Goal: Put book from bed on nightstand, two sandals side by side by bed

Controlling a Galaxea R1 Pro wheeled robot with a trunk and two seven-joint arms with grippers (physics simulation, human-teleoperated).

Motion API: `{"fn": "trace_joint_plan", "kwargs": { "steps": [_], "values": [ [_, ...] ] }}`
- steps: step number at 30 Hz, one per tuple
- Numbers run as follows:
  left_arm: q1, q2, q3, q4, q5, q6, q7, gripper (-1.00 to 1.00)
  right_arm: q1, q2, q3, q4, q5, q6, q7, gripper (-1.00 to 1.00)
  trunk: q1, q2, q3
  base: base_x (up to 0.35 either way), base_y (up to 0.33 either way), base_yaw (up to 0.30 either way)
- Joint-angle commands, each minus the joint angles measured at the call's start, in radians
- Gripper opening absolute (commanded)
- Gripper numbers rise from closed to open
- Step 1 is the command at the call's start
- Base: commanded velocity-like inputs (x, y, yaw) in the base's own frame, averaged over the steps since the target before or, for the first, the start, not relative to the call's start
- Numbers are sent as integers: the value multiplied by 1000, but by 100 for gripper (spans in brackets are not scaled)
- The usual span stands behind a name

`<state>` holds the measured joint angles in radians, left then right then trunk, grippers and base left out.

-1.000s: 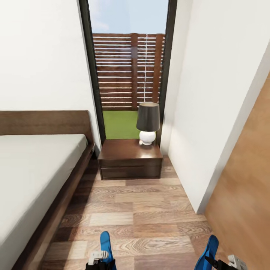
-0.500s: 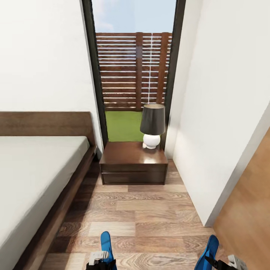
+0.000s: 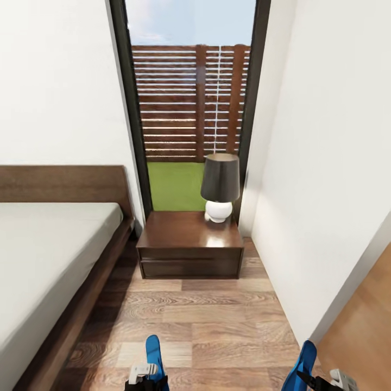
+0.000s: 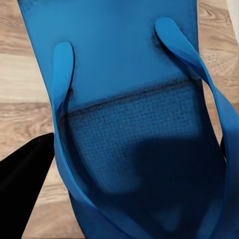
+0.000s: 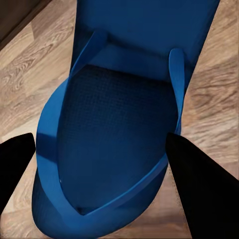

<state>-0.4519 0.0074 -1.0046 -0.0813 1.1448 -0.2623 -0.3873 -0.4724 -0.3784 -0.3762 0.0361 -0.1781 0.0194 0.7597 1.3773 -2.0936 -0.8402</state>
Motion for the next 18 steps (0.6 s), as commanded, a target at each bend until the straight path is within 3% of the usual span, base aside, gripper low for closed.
{"fn": "trace_joint_plan", "kwargs": {
  "steps": [1,18],
  "values": [
    [-1,0,-8,0,9,-3,-2,-100,-2,-1,0,3,-11,2,4,-100,0,0,-1,283,-144,0],
    [-1,0,-8,0,9,-3,-2,-100,-2,0,0,4,-11,2,5,-100,0,0,-1,255,-148,0]
  ]
}}
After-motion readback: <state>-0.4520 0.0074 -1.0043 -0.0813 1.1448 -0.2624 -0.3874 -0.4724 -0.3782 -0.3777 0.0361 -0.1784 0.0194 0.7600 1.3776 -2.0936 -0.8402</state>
